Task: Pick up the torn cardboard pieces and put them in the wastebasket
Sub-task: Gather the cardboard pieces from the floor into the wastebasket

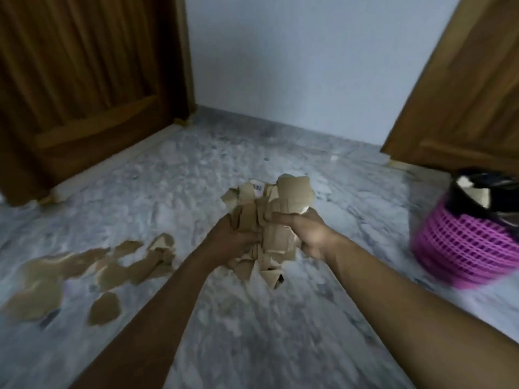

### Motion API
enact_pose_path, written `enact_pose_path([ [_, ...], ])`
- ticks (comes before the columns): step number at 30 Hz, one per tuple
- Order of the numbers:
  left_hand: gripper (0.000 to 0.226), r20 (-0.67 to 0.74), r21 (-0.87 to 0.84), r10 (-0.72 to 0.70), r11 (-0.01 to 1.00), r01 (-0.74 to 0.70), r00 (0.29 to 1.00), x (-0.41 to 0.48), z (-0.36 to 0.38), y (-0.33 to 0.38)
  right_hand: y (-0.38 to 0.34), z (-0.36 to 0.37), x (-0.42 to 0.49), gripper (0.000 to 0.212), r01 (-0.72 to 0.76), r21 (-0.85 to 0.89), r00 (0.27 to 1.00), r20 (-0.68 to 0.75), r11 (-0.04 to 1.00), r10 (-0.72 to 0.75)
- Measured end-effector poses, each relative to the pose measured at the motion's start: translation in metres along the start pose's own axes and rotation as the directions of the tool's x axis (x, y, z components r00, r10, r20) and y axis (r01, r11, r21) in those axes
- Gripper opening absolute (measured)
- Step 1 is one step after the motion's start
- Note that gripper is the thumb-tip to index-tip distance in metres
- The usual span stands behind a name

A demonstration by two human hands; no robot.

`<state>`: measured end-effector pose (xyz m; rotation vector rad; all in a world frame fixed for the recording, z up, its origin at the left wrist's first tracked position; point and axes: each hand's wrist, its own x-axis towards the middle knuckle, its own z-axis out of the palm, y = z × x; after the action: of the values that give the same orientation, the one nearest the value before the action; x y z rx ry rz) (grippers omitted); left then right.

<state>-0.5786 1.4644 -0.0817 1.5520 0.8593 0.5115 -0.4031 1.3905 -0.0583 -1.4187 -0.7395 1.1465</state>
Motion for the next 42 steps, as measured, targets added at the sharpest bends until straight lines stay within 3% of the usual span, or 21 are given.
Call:
enact_pose_path([
  [1, 0.023, 0.023, 0.014, 0.026, 1.000, -0.027, 0.999, 0.015, 0.018, 0.017, -0.015, -0.025, 0.000, 0.037, 0.019, -0.011, 0.999, -0.031, 1.000, -0.020],
  [5, 0.054, 0.061, 0.086, 0.107, 0.990, -0.112, 0.992, 0.074, 0.104, 0.078, -0.069, -0.135, -0.002, 0.038, 0.100, -0.037, 0.988, -0.114, 0.994, -0.103],
  [8, 0.047, 0.083, 0.125, 0.193, 0.971, -0.202, 0.978, 0.122, 0.185, 0.126, -0.104, -0.230, -0.002, 0.036, 0.199, -0.095, 0.954, -0.211, 0.975, -0.215],
  [11, 0.038, 0.118, 0.117, 0.317, 0.937, -0.330, 0.941, 0.167, 0.277, 0.171, -0.133, -0.329, -0.008, 0.047, 0.287, -0.153, 0.902, -0.288, 0.946, -0.320],
  [13, 0.039, 0.143, 0.072, 0.377, 0.918, -0.390, 0.915, 0.195, 0.342, 0.195, -0.144, -0.392, -0.016, 0.046, 0.347, -0.165, 0.853, -0.355, 0.923, -0.383],
  [17, 0.037, 0.172, 0.012, 0.451, 0.888, -0.460, 0.876, 0.243, 0.466, 0.228, -0.151, -0.498, -0.034, 0.043, 0.419, -0.265, 0.682, -0.539, 0.868, -0.494],
  [19, 0.033, 0.244, 0.019, 0.457, 0.879, -0.476, 0.855, 0.265, 0.516, 0.237, -0.147, -0.538, -0.038, 0.032, 0.389, -0.362, 0.604, -0.594, 0.847, -0.531],
  [21, 0.040, 0.373, 0.068, 0.425, 0.874, -0.481, 0.825, 0.286, 0.557, 0.239, -0.133, -0.573, -0.034, 0.031, 0.241, -0.481, 0.549, -0.649, 0.843, -0.526],
  [23, 0.068, 0.511, 0.202, 0.289, 0.875, -0.440, 0.810, 0.307, 0.581, 0.233, -0.115, -0.597, -0.024, 0.065, 0.031, -0.531, 0.584, -0.678, 0.847, -0.447],
  [25, 0.083, 0.525, 0.309, 0.150, 0.884, -0.351, 0.838, 0.321, 0.592, 0.222, -0.097, -0.612, -0.020, 0.107, -0.123, -0.443, 0.601, -0.746, 0.888, -0.288],
  [26, 0.090, 0.515, 0.334, 0.104, 0.890, -0.312, 0.851, 0.329, 0.594, 0.213, -0.091, -0.615, -0.021, 0.110, -0.179, -0.405, 0.582, -0.779, 0.897, -0.235],
  [27, 0.089, 0.509, 0.345, 0.080, 0.893, -0.289, 0.857, 0.330, 0.593, 0.209, -0.087, -0.619, -0.021, 0.100, -0.202, -0.391, 0.555, -0.801, 0.898, -0.224],
  [29, 0.063, 0.460, 0.352, 0.076, 0.899, -0.260, 0.885, 0.332, 0.588, 0.199, -0.081, -0.626, -0.022, 0.073, -0.203, -0.394, 0.515, -0.822, 0.896, -0.244],
  [31, 0.039, 0.349, 0.306, 0.124, 0.922, -0.238, 0.929, 0.328, 0.575, 0.190, -0.077, -0.626, -0.021, 0.059, -0.206, -0.427, 0.519, -0.810, 0.880, -0.272],
  [34, 0.026, 0.294, 0.252, 0.232, 0.917, -0.310, 0.927, 0.313, 0.539, 0.181, -0.079, -0.610, -0.013, 0.037, -0.200, -0.515, 0.580, -0.748, 0.833, -0.323],
  [37, 0.024, 0.260, 0.231, 0.220, 0.931, -0.282, 0.940, 0.307, 0.490, 0.172, -0.088, -0.570, 0.011, 0.017, -0.136, -0.595, 0.661, -0.650, 0.792, -0.374],
  [42, 0.022, 0.024, 0.245, 0.169, 0.954, -0.170, 0.985, 0.287, 0.340, 0.147, -0.089, -0.428, 0.090, 0.022, 0.025, -0.723, 0.842, -0.358, 0.690, -0.405],
])
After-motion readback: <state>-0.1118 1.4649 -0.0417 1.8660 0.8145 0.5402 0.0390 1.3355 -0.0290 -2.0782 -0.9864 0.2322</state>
